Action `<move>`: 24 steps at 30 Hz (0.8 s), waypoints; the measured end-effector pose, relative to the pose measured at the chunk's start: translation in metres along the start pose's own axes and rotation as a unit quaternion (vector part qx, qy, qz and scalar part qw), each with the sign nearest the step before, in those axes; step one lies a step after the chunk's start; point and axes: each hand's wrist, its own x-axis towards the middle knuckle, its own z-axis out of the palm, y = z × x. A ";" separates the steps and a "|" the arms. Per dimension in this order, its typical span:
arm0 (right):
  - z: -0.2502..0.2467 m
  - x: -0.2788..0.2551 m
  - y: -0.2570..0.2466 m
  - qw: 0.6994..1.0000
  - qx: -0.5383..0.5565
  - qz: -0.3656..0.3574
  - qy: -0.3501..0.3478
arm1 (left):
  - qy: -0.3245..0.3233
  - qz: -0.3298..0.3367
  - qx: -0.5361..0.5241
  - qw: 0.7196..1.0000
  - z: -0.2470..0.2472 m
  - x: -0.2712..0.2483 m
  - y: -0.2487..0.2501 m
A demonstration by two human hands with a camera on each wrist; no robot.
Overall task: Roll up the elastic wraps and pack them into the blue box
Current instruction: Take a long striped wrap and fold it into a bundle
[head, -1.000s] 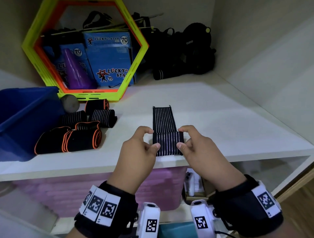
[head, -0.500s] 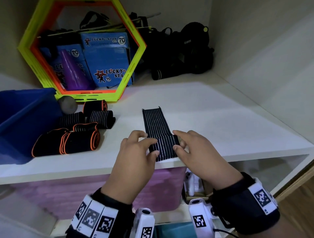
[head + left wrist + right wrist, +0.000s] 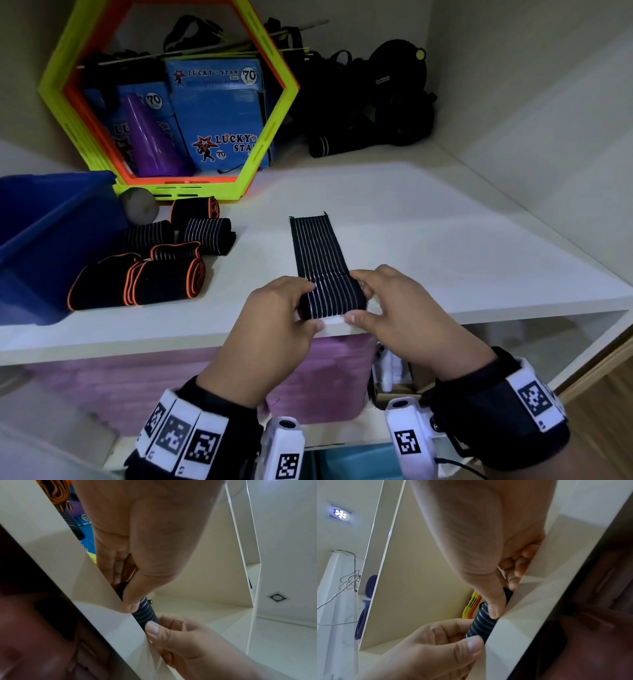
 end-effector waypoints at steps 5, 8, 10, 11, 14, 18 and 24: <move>0.000 0.006 -0.005 0.999 -0.034 0.018 -0.013 | 0.005 -0.039 -0.049 0.998 -0.003 0.005 -0.003; 0.001 0.008 -0.006 0.999 -0.038 0.037 0.000 | 0.024 -0.090 -0.096 0.991 -0.004 0.011 -0.005; 0.002 0.009 -0.005 0.998 -0.036 0.051 0.007 | 0.047 -0.107 -0.107 0.987 -0.001 0.014 -0.005; 0.002 0.009 -0.004 0.998 -0.035 0.056 0.012 | 0.057 -0.115 -0.115 0.985 0.000 0.014 -0.005; 0.002 0.010 -0.004 0.997 -0.028 0.069 0.024 | 0.078 -0.128 -0.136 0.979 0.001 0.015 -0.002; 0.001 0.012 -0.008 0.996 -0.006 0.083 0.040 | 0.080 -0.120 -0.133 0.981 0.002 0.016 -0.001; -0.005 0.016 -0.009 0.994 0.014 0.100 0.037 | 0.050 -0.067 -0.079 0.993 -0.001 0.015 -0.001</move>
